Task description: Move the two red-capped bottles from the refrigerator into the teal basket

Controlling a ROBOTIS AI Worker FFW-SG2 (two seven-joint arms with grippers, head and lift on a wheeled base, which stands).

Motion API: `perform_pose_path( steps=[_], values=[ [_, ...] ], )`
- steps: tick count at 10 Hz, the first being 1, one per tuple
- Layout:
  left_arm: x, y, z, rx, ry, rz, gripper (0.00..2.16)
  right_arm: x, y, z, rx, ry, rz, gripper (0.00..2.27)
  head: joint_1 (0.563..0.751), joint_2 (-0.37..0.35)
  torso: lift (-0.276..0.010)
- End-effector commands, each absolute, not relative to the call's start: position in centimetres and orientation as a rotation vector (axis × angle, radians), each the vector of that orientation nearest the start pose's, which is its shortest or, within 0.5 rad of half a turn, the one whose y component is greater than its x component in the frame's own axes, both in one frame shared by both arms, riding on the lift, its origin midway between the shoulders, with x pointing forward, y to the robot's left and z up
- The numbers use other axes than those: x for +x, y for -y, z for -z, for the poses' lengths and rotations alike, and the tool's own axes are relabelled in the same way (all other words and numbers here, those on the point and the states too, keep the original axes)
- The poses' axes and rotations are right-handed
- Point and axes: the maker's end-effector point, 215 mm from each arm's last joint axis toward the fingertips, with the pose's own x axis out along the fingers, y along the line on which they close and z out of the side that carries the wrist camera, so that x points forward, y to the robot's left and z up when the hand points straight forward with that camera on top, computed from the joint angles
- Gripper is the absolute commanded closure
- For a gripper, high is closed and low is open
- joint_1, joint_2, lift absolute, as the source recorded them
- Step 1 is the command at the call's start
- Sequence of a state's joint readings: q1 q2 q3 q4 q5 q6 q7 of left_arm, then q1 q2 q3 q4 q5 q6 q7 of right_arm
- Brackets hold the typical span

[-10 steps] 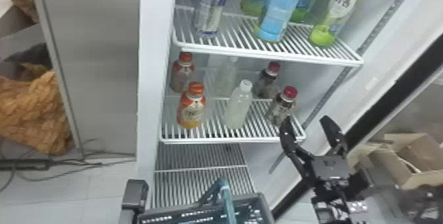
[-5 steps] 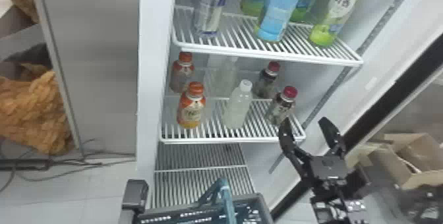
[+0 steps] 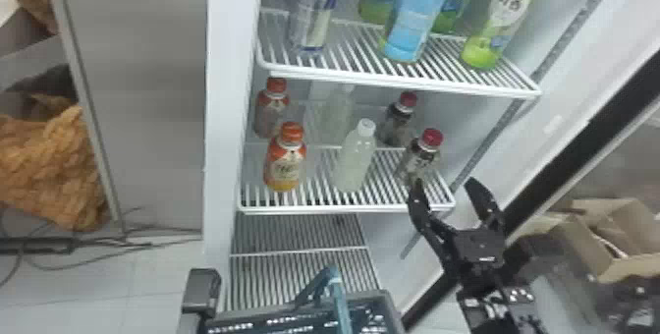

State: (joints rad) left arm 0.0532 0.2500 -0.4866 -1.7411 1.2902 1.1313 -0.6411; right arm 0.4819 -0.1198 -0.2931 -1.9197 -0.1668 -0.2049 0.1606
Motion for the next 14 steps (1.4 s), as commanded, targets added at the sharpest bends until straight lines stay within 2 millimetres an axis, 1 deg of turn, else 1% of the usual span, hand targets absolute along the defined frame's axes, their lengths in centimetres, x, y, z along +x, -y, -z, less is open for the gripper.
perform_pose_path(
  steps=[1,3,7,10,14],
  values=[
    [21.1,12.3,32.9,-1.156,-1.053,1.553,1.11,44.9,37.5,32.0,-0.106,0.065,0.058,0.17,0.695,-0.35,-0.228],
    [21.1,12.3,32.9,-1.158,-1.055,1.551,1.11,46.3,38.2,33.5,-0.112,0.029,0.067,0.1,0.695,-0.35,-0.228],
    [20.8,12.4,32.8,-1.158,-1.06,1.558,1.11,48.9,39.3,33.9,-0.117,0.028,0.084,0.07,0.695,-0.35,-0.228],
    [20.7,12.5,32.6,-1.158,-1.059,1.565,1.11,50.7,40.0,33.7,-0.12,0.036,0.092,0.07,0.695,-0.35,-0.228],
    [20.6,12.6,32.6,-1.159,-1.062,1.567,1.11,52.4,40.9,34.4,-0.108,0.025,0.104,0.09,0.695,-0.35,-0.228]
  ],
)
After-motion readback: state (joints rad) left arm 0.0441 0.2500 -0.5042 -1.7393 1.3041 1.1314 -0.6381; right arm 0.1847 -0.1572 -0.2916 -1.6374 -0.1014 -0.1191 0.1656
